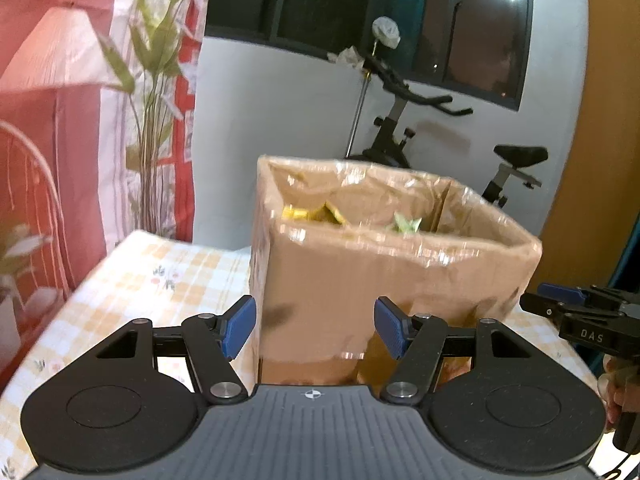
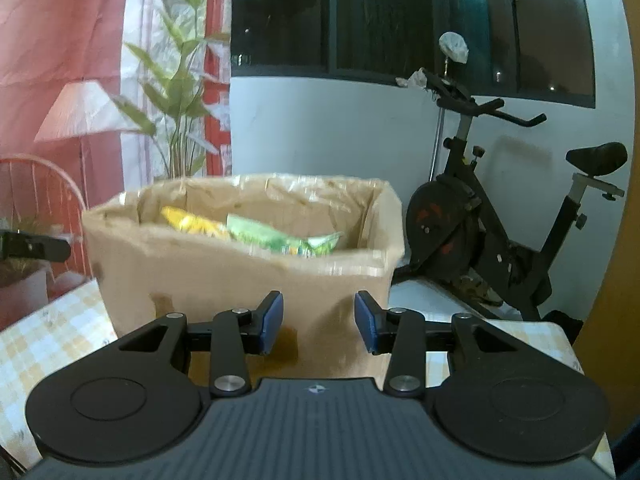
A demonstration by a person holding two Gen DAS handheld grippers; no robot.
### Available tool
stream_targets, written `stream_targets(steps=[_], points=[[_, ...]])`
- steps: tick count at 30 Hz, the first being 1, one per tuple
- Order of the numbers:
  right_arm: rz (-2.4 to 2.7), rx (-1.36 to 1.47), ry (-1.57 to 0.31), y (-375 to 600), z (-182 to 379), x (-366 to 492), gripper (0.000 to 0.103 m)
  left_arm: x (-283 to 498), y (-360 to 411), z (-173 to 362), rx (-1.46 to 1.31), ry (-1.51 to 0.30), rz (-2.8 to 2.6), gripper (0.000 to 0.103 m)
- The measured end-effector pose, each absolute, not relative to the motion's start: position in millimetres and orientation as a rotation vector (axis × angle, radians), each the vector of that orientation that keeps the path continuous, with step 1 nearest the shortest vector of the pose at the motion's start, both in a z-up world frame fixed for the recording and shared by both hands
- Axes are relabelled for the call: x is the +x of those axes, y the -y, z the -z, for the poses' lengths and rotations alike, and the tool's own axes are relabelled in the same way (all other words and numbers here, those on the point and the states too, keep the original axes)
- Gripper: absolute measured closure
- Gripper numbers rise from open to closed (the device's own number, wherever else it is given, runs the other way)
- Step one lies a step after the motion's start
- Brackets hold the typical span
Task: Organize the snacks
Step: 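Move both open tools back down to the snacks beside the box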
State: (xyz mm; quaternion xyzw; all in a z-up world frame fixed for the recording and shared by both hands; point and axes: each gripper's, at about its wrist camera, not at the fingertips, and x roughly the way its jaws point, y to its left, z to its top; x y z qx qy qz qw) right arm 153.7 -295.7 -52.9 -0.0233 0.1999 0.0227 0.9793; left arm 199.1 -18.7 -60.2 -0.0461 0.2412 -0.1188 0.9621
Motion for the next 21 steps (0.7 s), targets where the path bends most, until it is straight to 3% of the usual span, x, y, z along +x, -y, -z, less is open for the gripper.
stream_targets(steps=[15,21], points=[[-0.044,-0.011,-0.602,314,123,150,0.06,203,23,113,-0.121,-0.604,0.232,0.036],[-0.115,-0.016,-0.687,306,145,159,0.044,202,22,134,-0.138,-0.666,0.237,0.036]])
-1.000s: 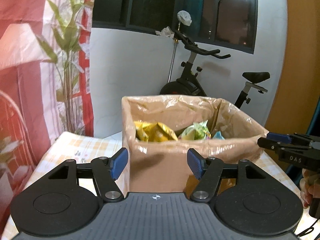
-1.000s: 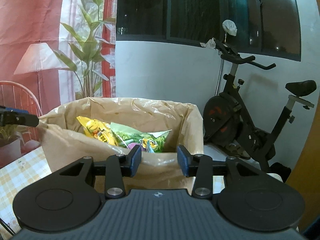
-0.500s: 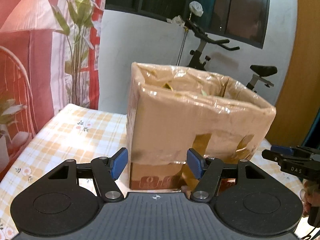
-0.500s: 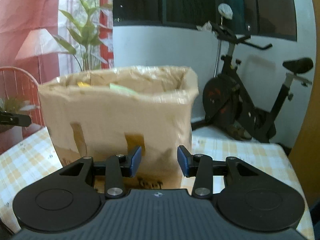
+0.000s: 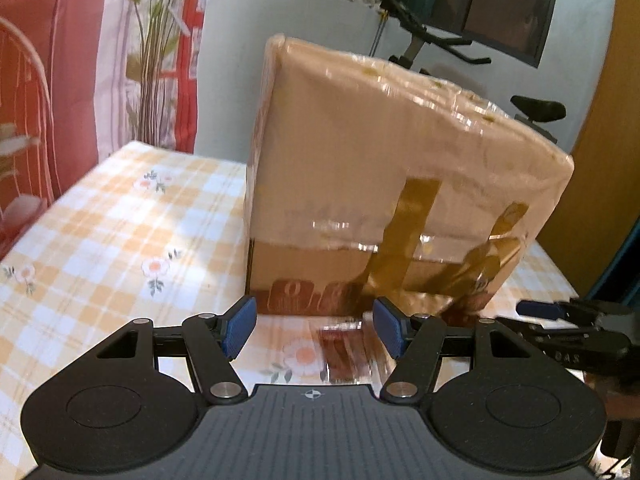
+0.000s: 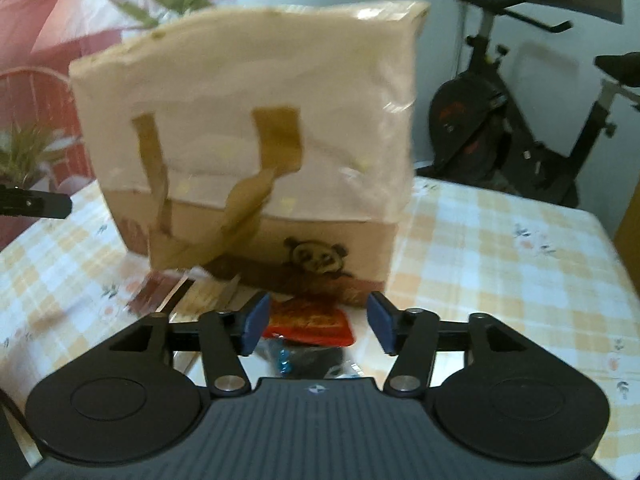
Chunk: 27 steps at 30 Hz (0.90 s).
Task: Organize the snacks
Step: 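Move both open tools back down to the snacks beside the box, then grasp the red-brown jerky packet with the left tool while the right tool grasps the red-wrapped snack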
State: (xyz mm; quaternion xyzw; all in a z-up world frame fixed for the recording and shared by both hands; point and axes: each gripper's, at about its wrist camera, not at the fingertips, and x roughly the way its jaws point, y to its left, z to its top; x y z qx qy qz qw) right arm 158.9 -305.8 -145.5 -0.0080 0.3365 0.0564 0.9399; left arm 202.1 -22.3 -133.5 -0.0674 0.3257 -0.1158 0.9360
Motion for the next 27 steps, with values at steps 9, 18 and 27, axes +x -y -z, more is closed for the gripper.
stream_targets(steps=[9,18,27], points=[[-0.131,0.079,-0.761,305,162,200,0.024,202,19,139,-0.154,-0.688,0.229,0.037],[-0.172,0.18,-0.849,316,181,208,0.035,200,20,145,-0.166,-0.724,0.232,0.037],[-0.18,0.077,-0.727,305,167,166,0.042,197,27,150,-0.155,-0.75,0.257,0.037]])
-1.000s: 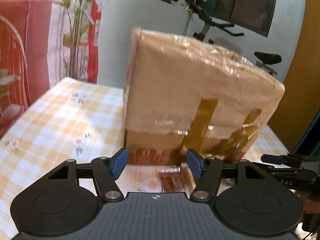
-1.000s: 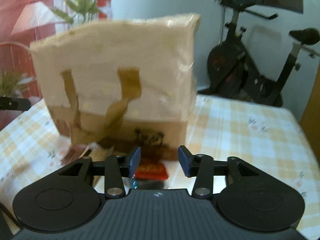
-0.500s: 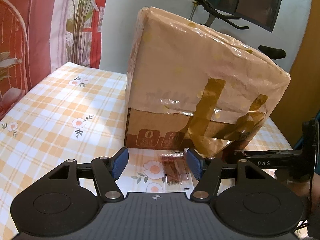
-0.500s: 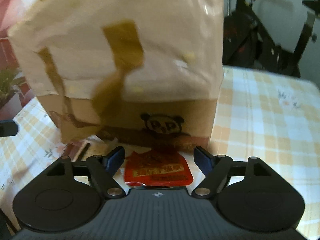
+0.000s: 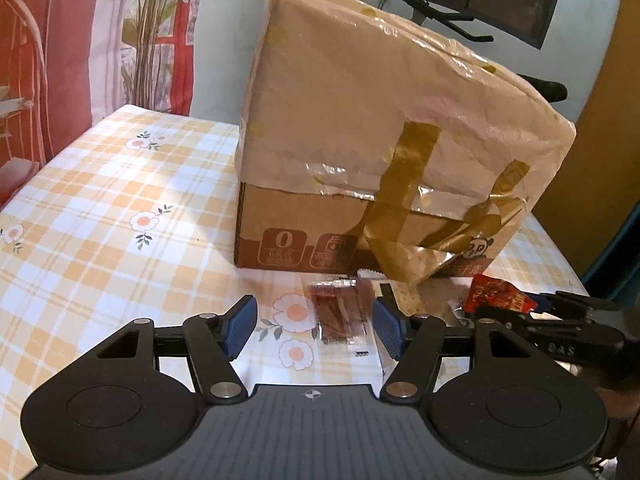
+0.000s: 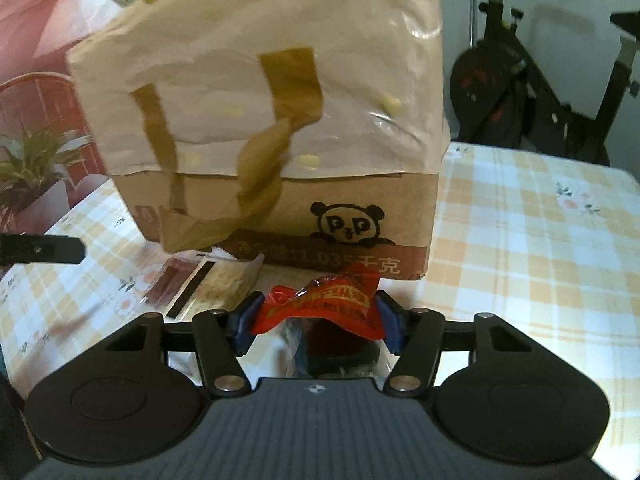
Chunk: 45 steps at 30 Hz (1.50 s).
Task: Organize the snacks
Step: 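Grasp the red-brown jerky packet with the left tool while the right tool grasps the red-wrapped snack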
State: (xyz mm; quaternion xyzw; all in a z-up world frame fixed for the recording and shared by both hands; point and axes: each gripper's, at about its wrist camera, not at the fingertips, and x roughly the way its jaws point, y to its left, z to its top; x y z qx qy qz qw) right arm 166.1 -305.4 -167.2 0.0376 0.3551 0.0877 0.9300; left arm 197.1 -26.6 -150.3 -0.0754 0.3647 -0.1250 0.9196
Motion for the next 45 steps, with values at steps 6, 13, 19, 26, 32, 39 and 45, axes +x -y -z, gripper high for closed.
stream_targets(steps=[6,13,19,26,32,39,45], points=[[-0.192,0.027,-0.663,300,170,138,0.042,198,28,154,-0.154,-0.772,0.261,0.037],[-0.155,0.038,-0.593,304,177,125,0.042,203,31,163,-0.146,-0.817,0.276,0.045],[-0.146,0.072,-0.569,310,182,122,0.042,212,35,174,-0.129,-0.857,0.268,0.045],[-0.152,0.092,-0.549,311,183,119,0.043,231,49,182,-0.105,-0.898,0.275,0.045],[-0.161,0.099,-0.543,311,183,118,0.043,249,71,191,-0.056,-0.896,0.272,0.045],[-0.164,0.107,-0.541,312,183,118,0.043,258,91,201,0.025,-0.863,0.257,0.044],[-0.167,0.118,-0.549,313,184,119,0.042,246,106,204,0.103,-0.827,0.256,0.059]])
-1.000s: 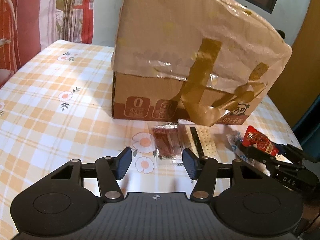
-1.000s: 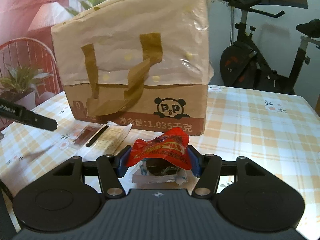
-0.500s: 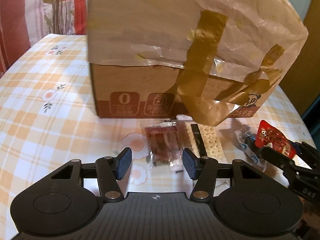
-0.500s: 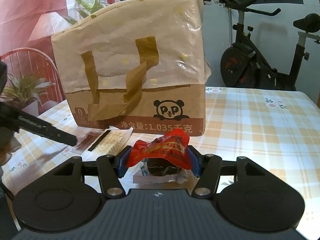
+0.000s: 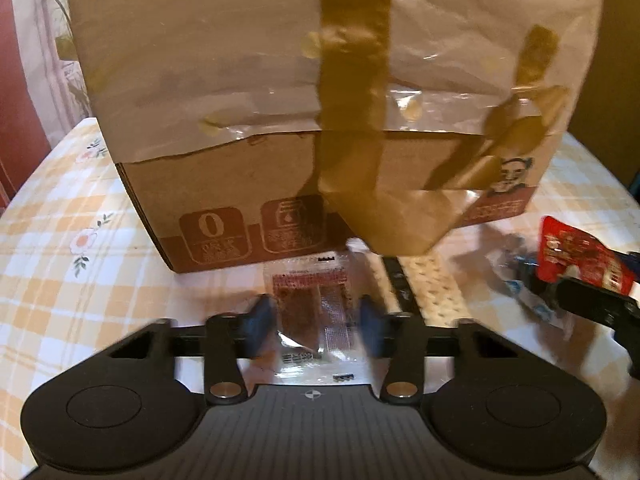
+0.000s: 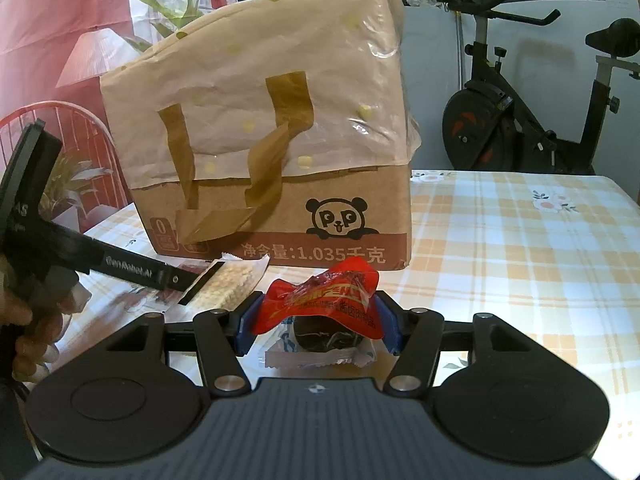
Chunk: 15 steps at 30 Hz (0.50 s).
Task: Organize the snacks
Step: 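Grasp the red-brown jerky packet with the left tool while the right tool grasps the red-wrapped snack, then lift the jerky packet and red-wrapped snack with both tools over the box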
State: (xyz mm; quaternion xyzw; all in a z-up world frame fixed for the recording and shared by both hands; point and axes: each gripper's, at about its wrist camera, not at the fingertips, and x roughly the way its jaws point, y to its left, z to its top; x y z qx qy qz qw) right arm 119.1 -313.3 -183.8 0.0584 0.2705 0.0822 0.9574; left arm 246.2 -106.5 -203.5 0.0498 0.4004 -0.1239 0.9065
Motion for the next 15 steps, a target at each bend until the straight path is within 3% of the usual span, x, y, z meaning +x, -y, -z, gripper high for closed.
stream_targets(steps=[2,15], points=[[-0.168,0.123,-0.548,314,184,119,0.042,236,107,203,0.102,-0.82,0.255,0.063],[-0.16,0.131,-0.551,316,184,120,0.042,201,94,191,0.039,-0.781,0.259,0.063]])
